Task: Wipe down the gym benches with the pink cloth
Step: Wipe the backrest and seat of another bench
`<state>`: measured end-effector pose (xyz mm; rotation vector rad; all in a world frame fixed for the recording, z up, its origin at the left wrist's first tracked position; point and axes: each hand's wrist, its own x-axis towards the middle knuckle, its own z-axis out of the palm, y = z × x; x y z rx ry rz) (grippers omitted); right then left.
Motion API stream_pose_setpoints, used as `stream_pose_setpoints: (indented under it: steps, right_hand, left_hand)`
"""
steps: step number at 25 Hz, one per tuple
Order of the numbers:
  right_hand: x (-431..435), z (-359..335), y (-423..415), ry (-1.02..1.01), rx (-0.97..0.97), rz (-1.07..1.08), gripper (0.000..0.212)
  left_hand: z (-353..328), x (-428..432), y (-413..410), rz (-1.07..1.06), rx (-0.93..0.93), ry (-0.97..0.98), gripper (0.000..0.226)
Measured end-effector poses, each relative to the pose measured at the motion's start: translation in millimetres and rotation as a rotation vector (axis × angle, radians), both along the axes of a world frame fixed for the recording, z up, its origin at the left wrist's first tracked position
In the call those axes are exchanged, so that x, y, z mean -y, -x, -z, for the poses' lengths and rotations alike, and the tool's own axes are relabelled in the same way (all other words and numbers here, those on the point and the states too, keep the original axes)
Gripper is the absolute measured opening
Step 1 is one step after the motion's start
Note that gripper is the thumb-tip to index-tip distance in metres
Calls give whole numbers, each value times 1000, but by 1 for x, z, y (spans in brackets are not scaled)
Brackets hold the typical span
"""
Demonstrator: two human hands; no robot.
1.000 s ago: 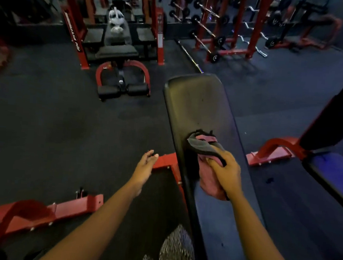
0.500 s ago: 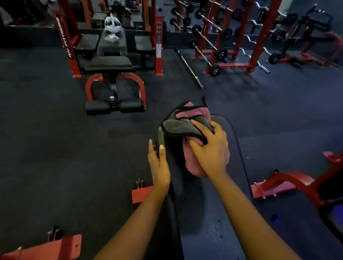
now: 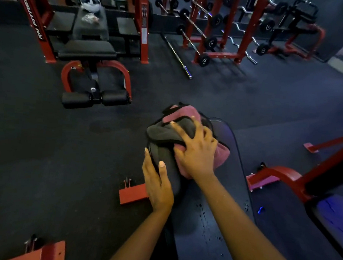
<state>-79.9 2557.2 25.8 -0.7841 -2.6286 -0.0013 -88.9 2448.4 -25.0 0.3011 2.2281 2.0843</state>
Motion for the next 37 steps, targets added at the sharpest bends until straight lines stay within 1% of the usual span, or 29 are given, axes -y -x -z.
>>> stream_pose_setpoints:
  steps: [2,4,6,8,10,12,15,17,19,20,21,24,26,28,29,30,32,33,34,35,37]
  right_hand:
    - [-25,0,-16,43,-46,176,59]
    - [-49,3,-32,80,-49,296,57]
    - [-65,5,-43,183,-70,416,57]
    - [-71,4,-48,289,-161,544,57]
    - [-70,4,-50,322,-211,610,56]
    - [-57,6,-52,282,-188,608,56]
    - [-15,18,-59,232,-155,557,58]
    - [22,29,-64,224,-137,503,59]
    - [63,39,-71,204,-135,440,58]
    - [83,44,-75,200,-129,418,59]
    - [101,48,-78,201,-117,401,59]
    - [141,58,-91,209,-113,391,59]
    - [153,63,-102,219,-126,352,59]
    - [151,66,-118,214,-162,326,54]
    - [146,68,-126,251,-224,368,53]
    - [138,70,-135,321,-341,472,54]
    - [113,70,-153,436,-673,762,55]
    - [98,67,-157,444,-784,891,53]
    - [83,61,-158,445,-817,991,50]
    - [67,52,-153,461,-796,1047,49]
    - [41,37,-130,518,-594,1065,51]
  left_hand:
    - [0,-1,0,8,3,18,79]
    - [-1,0,-1,11,14,30,77]
    - [-3,1,-2,22,22,44,78]
    - [-4,2,-3,34,30,45,79]
    - [-4,2,-2,37,39,48,78]
    - [-4,2,-3,35,41,59,79]
    - [-7,7,-1,99,66,34,81]
    - [-10,16,3,210,120,9,78]
    - [-16,32,10,382,175,24,67]
    - [-18,42,13,454,152,55,64]
    - [-21,52,15,504,81,84,64]
    - [-32,70,7,673,-235,136,73]
    - [-36,65,3,808,-429,230,76]
    - [-41,48,4,925,-603,324,72]
    - [-43,37,5,971,-671,352,69]
    - [-45,24,6,1020,-736,378,68]
    - [-45,-4,9,1115,-881,474,68]
    - [-43,-17,11,1155,-988,552,69]
    - [-39,-28,13,1194,-1114,648,70]
    - [-34,-37,18,1226,-1251,746,70]
    - [-23,-43,28,1244,-1485,893,69]
